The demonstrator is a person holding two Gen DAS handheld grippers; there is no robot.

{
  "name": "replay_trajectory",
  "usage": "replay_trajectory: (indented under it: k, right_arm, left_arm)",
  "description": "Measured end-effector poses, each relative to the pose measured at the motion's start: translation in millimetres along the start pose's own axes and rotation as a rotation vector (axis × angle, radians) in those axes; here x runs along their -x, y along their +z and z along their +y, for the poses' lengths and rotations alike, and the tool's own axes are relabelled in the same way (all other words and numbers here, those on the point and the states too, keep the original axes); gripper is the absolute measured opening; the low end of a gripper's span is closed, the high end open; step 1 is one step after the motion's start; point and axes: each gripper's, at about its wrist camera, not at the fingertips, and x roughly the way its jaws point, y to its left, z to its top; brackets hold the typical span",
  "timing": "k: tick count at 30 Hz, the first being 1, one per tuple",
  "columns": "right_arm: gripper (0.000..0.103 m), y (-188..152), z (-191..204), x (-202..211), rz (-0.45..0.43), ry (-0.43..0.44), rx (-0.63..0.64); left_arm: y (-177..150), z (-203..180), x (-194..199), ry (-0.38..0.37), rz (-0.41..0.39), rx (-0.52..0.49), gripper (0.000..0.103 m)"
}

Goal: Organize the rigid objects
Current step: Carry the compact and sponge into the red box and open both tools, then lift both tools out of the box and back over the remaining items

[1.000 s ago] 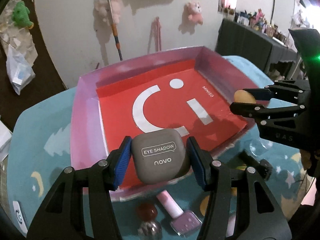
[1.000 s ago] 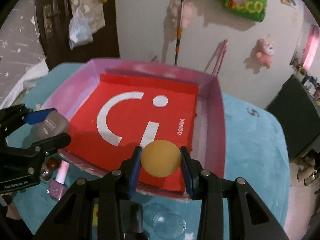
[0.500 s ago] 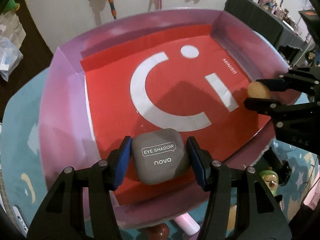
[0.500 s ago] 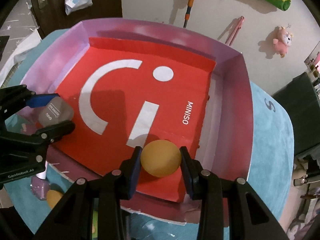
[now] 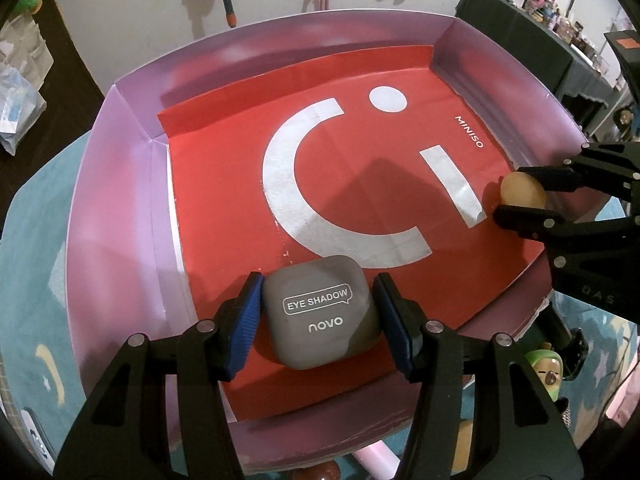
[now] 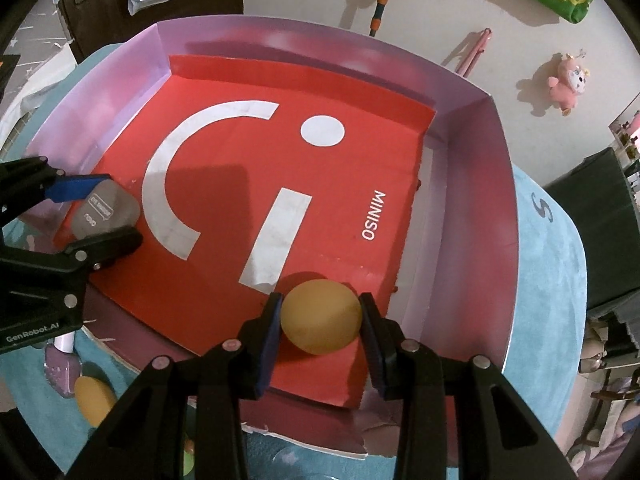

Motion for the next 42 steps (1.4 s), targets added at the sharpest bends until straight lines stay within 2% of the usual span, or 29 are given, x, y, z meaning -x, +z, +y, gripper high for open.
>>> replay_trajectory:
  k: [14, 20, 22, 28, 30, 31, 35, 37, 40, 42]
  right_arm:
    - [0.042, 0, 1, 3, 0.003, 0.016, -0.002]
    - [0.050, -1, 1, 16, -0.025, 0.025, -0.015]
    - [0.058, -3, 0, 27, -0.050, 0.027, -0.027]
    - [0.064, -15, -9, 77, -0.167, 0.047, -0.082]
    - [0.070, -21, -7, 100, -0.223, 0.035, -0.088]
    - [0.072, -26, -7, 113, -0.257, 0.033, -0.095]
    - [0.076, -46, -10, 157, -0.369, 0.050, -0.131]
    - [0.085, -62, -5, 183, -0.444, 0.037, -0.134]
    - [0.093, -89, 5, 209, -0.535, 0.008, -0.142]
    - [0.097, -105, 9, 221, -0.582, -0.005, -0.150]
  left_arm:
    - [2, 2, 0, -0.023, -0.010, 0.010, 0.061]
    - [1, 7, 16, -0.047, -0.050, 0.033, 0.065]
    - [0, 7, 25, -0.057, -0.075, 0.039, 0.065]
    - [-14, 5, 80, -0.095, -0.223, 0.076, 0.065]
    - [-24, 3, 107, -0.106, -0.298, 0.090, 0.072]
    - [-29, 1, 118, -0.105, -0.333, 0.094, 0.081]
    - [-52, -11, 165, -0.065, -0.481, 0.080, 0.083]
    - [-65, -16, 184, -0.036, -0.536, 0.084, 0.084]
    - [-91, -27, 210, -0.013, -0.626, 0.089, 0.094]
    - [-106, -32, 221, -0.001, -0.673, 0.087, 0.095]
